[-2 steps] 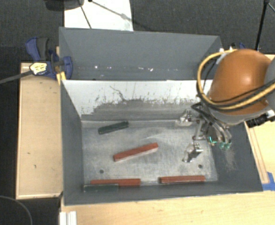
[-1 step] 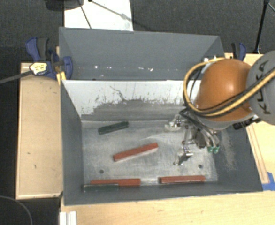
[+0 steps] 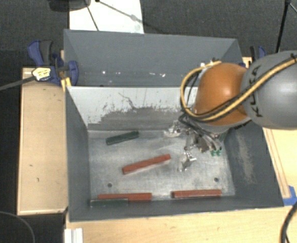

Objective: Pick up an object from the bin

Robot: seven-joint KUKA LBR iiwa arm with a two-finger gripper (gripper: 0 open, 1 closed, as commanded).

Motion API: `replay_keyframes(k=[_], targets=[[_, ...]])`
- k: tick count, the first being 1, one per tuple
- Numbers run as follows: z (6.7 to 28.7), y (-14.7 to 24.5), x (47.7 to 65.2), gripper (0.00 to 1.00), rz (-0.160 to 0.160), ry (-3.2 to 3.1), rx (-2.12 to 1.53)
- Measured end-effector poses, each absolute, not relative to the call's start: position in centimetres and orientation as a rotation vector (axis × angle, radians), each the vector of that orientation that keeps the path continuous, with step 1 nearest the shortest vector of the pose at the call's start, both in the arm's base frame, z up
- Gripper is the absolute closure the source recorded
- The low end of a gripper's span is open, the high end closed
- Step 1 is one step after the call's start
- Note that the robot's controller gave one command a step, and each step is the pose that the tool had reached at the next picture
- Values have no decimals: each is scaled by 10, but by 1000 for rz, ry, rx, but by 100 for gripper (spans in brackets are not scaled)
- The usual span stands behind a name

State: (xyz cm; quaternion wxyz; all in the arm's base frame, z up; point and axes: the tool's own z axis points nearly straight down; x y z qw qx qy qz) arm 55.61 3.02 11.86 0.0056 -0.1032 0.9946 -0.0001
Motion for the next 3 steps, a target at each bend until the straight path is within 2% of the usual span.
replay_keyframes(k=[1,2,3], targets=[[75,54,526,100,1,3101,-436],[75,54,526,100,1,3101,-435],[238,62,541,100,0,3109,-416]])
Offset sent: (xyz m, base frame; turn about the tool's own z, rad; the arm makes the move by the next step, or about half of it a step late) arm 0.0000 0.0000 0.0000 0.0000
